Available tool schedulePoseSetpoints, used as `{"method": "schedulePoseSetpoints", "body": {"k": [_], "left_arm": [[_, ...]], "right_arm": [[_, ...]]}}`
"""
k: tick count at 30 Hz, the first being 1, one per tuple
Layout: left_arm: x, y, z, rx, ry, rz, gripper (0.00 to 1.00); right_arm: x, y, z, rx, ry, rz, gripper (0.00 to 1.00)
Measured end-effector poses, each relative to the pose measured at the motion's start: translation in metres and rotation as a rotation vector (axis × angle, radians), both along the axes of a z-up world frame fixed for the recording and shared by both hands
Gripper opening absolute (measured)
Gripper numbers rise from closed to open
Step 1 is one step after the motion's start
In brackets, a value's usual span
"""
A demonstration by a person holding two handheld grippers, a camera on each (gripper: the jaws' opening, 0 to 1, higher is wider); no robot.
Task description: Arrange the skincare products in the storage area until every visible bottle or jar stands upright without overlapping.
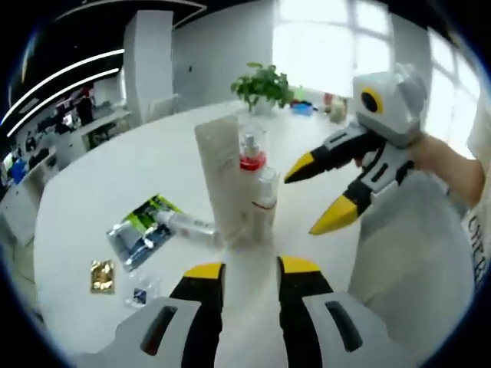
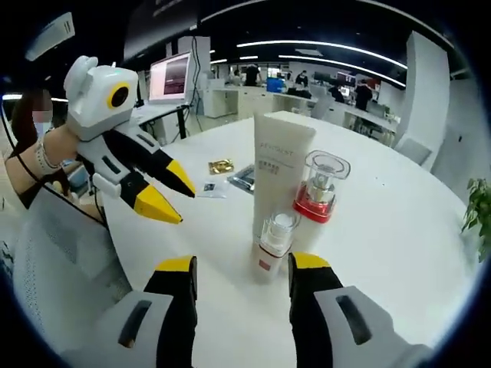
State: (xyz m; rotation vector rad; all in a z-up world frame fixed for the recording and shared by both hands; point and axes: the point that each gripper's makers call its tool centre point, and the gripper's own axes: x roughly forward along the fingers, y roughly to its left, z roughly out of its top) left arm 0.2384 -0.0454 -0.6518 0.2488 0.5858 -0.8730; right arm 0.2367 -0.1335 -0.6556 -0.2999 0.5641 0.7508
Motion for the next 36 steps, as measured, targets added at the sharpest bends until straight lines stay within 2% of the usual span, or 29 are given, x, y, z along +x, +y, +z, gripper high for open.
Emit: {"method": "schedulePoseSetpoints", "body": {"k": [4,8,12,15,20,27,36], "left_arm": [[-0.002,0.009,0.005,0.003,-0.008,0.014,0.31],[-0.004,0.021,0.008,0.003,-0.016,0.041,0.41],[-0.002,0.035,0.01,0.011,-0.034,0.088,0.55],[-0.004,0.039,0.014,-0.006,-0.035,0.107,0.56],[-0.007,0.049,0.015,-0.01,-0.03,0.128,0.6],[-0.01,0.061,0.018,-0.011,-0.042,0.178,0.63],[-0.019,0.071,0.026,-0.022,-0.049,0.202,0.7]], "right_arm": [[-0.001,0.002,0.008,-0.003,-0.019,-0.001,0.58],[-0.002,0.003,0.014,-0.007,-0.035,-0.006,0.65],[-0.002,0.001,0.017,-0.002,-0.035,-0.033,0.73],[-0.002,0.0,0.019,0.004,-0.036,-0.048,0.78],[-0.003,0.002,0.021,0.006,-0.04,-0.041,0.79],[-0.005,0.002,0.029,0.015,-0.059,-0.056,0.85],[-0.008,0.004,0.034,0.0,-0.076,-0.048,0.91]]}}
